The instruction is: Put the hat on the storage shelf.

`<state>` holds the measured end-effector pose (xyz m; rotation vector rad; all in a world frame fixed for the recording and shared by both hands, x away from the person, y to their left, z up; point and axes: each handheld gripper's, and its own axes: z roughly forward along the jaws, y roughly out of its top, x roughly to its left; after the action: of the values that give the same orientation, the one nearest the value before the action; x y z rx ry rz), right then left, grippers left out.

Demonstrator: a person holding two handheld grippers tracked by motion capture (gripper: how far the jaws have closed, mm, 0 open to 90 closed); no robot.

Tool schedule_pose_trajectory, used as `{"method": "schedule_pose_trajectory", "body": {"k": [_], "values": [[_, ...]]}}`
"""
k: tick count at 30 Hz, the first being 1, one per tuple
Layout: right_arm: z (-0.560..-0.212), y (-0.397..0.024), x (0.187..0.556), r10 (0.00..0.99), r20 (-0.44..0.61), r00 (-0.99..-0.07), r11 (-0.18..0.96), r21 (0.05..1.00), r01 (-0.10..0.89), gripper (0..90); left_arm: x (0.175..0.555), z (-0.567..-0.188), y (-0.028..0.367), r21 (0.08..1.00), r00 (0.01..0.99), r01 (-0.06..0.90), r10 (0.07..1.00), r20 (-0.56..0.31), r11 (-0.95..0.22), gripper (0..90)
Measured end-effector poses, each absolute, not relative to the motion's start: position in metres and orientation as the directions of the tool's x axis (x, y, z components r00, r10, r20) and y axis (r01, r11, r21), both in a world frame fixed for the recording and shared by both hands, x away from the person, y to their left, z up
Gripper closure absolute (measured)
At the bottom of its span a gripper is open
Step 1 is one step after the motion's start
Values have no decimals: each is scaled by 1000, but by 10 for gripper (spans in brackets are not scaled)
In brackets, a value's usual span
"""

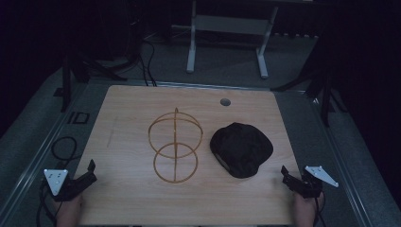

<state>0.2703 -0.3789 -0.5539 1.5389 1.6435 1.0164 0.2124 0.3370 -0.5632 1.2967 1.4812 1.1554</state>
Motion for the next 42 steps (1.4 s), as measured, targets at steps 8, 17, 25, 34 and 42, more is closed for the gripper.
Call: {"method": "schedule_pose_trajectory", "body": {"k": [8,17,25,34,42], "values": [[-554,-378,270,994,28,-102,24,879,477,126,213,-563,337,973,-117,229,993,-16,43,18],[-535,-371,270,975,25,-223,80,889,451,125,214,-563,338,969,-102,243,994,-23,48,18],[-486,-333,264,907,52,-418,111,928,356,121,214,-563,337,970,-109,238,994,-20,46,18],[-471,-298,275,878,25,-478,167,919,356,111,214,-563,337,970,-115,238,993,-20,47,18],[-485,-274,298,864,-22,-502,246,889,385,105,214,-563,337,970,-113,237,993,-22,48,18]]}}
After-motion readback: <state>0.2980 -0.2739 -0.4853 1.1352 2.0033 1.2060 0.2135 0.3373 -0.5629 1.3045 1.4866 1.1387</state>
